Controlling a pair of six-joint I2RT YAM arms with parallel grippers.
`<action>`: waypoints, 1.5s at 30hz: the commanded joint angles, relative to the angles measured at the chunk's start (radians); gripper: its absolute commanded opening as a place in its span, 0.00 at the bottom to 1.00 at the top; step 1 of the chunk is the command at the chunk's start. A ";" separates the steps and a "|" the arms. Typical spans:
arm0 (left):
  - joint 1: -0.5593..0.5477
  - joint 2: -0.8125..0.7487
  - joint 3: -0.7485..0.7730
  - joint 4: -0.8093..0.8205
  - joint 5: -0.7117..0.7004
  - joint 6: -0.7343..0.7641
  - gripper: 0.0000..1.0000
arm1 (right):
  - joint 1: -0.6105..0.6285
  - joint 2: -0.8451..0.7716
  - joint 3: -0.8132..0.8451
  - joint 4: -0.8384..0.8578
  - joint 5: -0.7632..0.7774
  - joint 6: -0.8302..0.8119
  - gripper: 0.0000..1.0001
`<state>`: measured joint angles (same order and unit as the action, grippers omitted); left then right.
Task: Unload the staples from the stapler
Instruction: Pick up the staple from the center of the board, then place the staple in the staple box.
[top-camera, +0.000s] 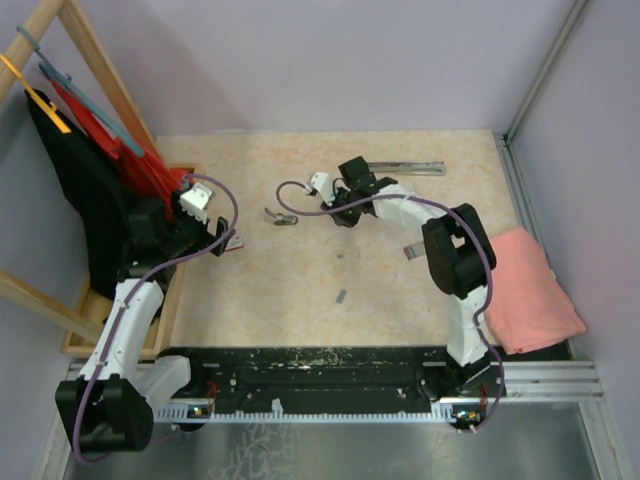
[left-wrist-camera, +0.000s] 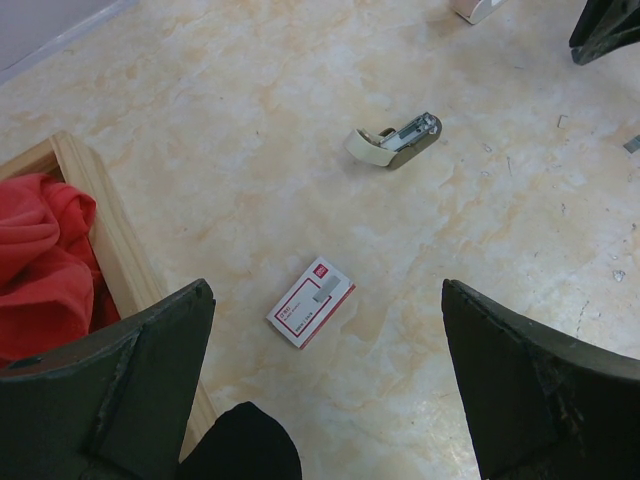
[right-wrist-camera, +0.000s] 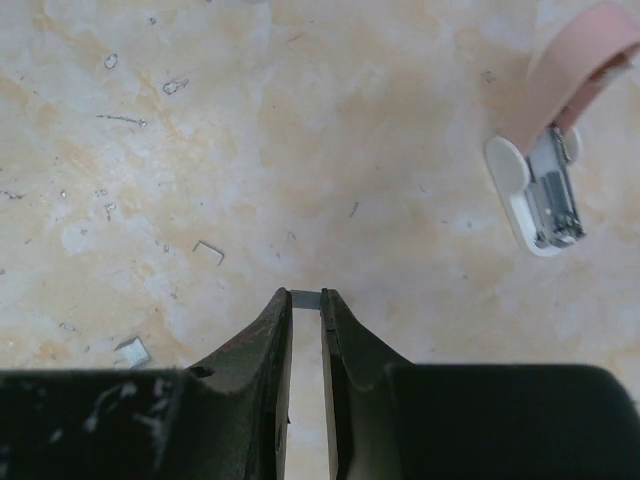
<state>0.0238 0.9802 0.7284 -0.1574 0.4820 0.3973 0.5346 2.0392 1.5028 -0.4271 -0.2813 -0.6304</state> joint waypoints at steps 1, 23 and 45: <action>0.008 -0.003 0.011 0.009 0.020 -0.003 0.99 | -0.042 -0.132 -0.016 0.033 0.003 0.075 0.15; 0.008 -0.002 0.013 0.007 0.036 -0.002 0.99 | -0.336 -0.527 -0.501 0.145 0.063 0.153 0.16; 0.009 0.003 0.014 0.007 0.037 -0.002 0.99 | -0.416 -0.522 -0.662 0.250 0.103 0.193 0.16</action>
<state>0.0242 0.9806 0.7284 -0.1577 0.4992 0.3973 0.1295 1.5570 0.8394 -0.2379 -0.1844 -0.4492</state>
